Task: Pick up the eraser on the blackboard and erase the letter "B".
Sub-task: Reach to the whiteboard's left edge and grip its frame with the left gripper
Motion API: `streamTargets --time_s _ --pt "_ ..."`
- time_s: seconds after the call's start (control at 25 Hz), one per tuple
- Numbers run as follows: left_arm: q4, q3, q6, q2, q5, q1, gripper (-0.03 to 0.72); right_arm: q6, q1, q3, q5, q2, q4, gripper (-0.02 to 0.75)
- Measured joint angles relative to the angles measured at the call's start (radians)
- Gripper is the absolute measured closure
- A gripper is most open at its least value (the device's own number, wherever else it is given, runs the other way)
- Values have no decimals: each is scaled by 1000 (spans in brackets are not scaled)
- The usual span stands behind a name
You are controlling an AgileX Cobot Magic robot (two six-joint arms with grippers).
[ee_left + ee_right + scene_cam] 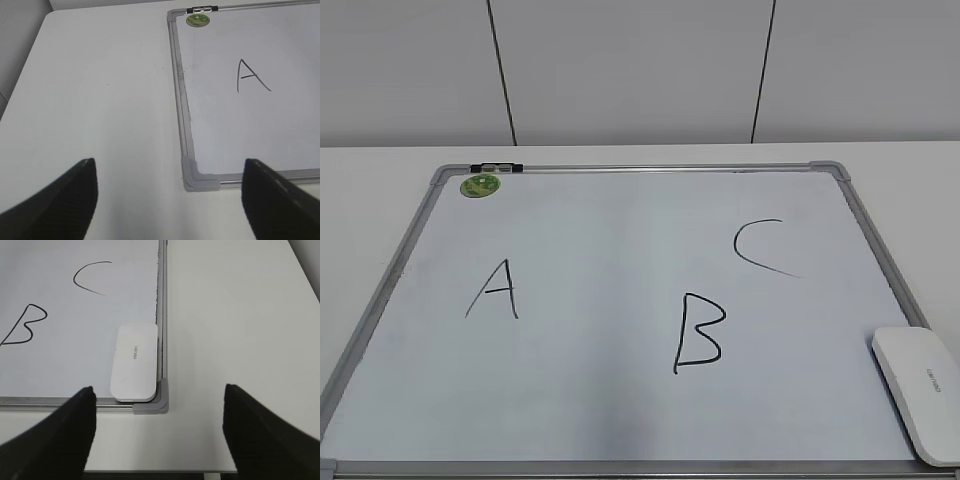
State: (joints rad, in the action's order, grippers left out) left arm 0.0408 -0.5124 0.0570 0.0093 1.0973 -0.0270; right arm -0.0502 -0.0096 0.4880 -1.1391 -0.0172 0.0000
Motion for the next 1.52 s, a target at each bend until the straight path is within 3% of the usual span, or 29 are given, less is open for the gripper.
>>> streamTargets --time_s 0.44,0.68,0.92,1.52 --pt "0 0 0 0 0 0 3 0 0 0 0 0 0 151" --pt "2 0 0 0 0 0 62 2 0 0 0 0 0 151" --pt "4 -22 0 33 4 0 73 2 0 0 0 0 0 151" --pt "35 -227 0 706 -200 0 77 2 0 0 -2 0 0 151"
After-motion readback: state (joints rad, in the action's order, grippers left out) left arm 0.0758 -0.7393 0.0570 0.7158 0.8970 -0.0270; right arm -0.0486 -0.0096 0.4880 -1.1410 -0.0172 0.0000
